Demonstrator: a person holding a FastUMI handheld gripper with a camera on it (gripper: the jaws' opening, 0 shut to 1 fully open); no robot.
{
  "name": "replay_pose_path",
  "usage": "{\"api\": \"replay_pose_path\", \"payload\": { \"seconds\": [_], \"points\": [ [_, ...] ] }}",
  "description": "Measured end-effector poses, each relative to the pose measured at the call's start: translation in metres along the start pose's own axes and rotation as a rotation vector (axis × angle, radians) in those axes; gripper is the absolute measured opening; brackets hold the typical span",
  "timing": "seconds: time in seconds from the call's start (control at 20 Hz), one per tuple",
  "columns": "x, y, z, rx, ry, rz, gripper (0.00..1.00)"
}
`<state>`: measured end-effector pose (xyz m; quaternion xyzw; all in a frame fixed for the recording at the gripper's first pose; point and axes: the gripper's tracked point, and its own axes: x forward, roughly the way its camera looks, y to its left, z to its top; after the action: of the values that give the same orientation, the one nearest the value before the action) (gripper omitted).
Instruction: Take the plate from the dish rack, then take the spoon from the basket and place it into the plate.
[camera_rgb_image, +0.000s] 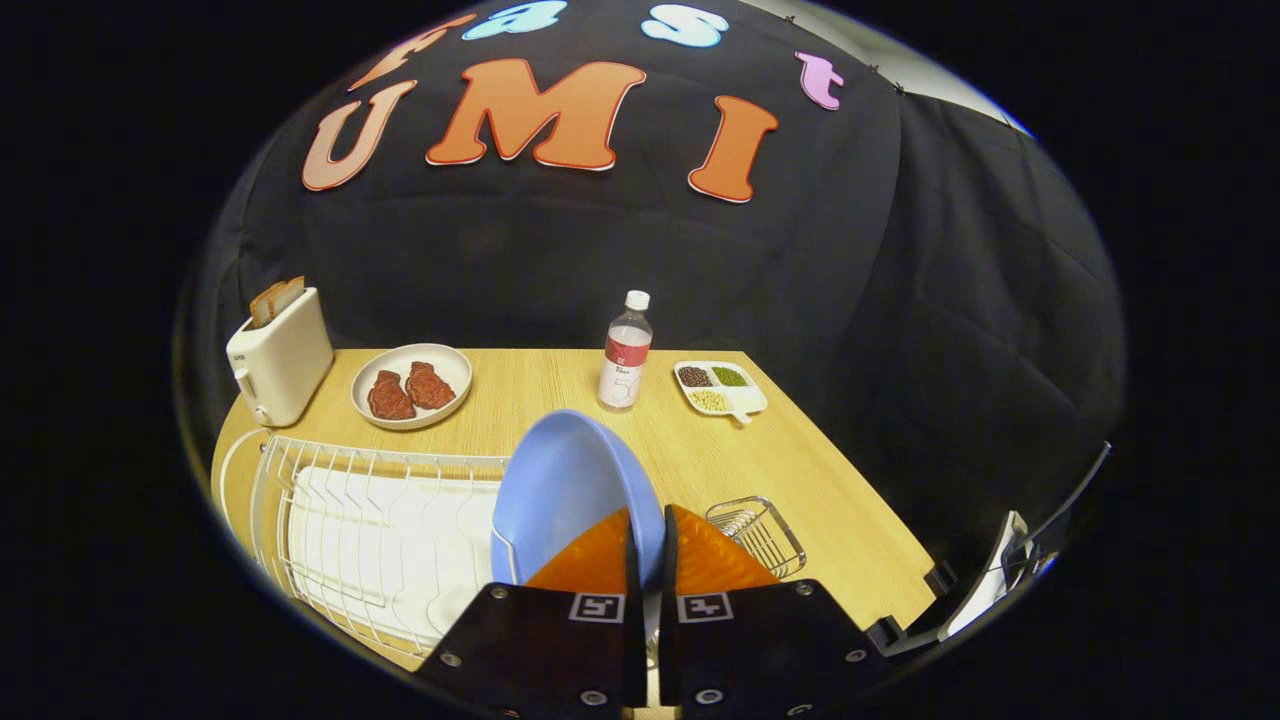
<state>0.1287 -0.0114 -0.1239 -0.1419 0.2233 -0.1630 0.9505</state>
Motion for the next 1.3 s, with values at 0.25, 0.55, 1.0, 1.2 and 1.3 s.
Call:
{"api": "replay_pose_path", "payload": {
  "seconds": [0.25,0.55,1.0,1.2,1.3],
  "points": [
    [-0.004,0.000,0.015,-0.042,-0.033,-0.025,0.05],
    [-0.008,0.004,0.025,-0.119,-0.069,-0.049,0.05],
    [-0.028,-0.011,0.062,-0.149,-0.159,-0.074,0.03],
    [-0.045,-0.023,0.055,-0.053,-0.139,-0.018,0.03],
    [-0.055,-0.028,0.050,-0.006,-0.132,0.018,0.03]
  ]
}}
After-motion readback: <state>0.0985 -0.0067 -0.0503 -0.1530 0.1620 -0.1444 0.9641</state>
